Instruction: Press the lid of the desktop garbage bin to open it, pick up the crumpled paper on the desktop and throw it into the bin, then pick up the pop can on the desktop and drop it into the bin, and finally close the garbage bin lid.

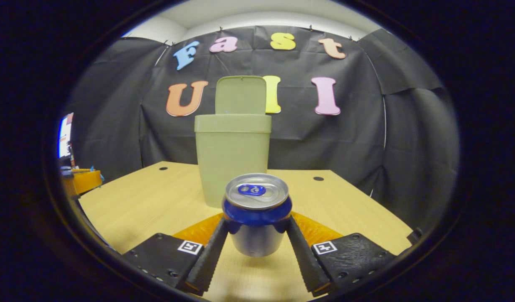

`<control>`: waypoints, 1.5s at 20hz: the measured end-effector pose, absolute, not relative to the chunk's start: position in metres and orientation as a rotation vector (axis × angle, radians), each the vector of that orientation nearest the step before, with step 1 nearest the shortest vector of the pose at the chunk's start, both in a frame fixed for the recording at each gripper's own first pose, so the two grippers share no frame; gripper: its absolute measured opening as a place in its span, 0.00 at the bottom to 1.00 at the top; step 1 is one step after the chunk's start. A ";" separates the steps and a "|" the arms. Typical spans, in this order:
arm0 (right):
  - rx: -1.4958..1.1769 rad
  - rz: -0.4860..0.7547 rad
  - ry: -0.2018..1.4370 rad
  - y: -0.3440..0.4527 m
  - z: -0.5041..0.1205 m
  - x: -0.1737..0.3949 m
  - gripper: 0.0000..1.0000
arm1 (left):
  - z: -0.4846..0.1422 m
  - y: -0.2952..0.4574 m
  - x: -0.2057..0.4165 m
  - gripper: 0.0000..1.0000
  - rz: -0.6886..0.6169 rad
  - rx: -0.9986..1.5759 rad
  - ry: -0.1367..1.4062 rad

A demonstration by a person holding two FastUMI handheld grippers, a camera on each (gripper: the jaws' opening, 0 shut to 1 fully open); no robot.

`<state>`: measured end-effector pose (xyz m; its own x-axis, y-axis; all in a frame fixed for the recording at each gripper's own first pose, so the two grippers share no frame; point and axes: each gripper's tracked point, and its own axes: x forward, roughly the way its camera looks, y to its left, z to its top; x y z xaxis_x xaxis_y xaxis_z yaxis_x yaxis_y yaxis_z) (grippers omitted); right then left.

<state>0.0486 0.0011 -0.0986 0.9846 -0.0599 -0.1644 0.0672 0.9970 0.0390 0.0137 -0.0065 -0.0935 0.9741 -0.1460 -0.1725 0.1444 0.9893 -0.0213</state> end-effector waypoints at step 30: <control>-0.022 0.032 0.068 0.008 -0.054 -0.011 0.80 | 0.019 -0.083 0.087 0.31 -0.298 -0.020 0.130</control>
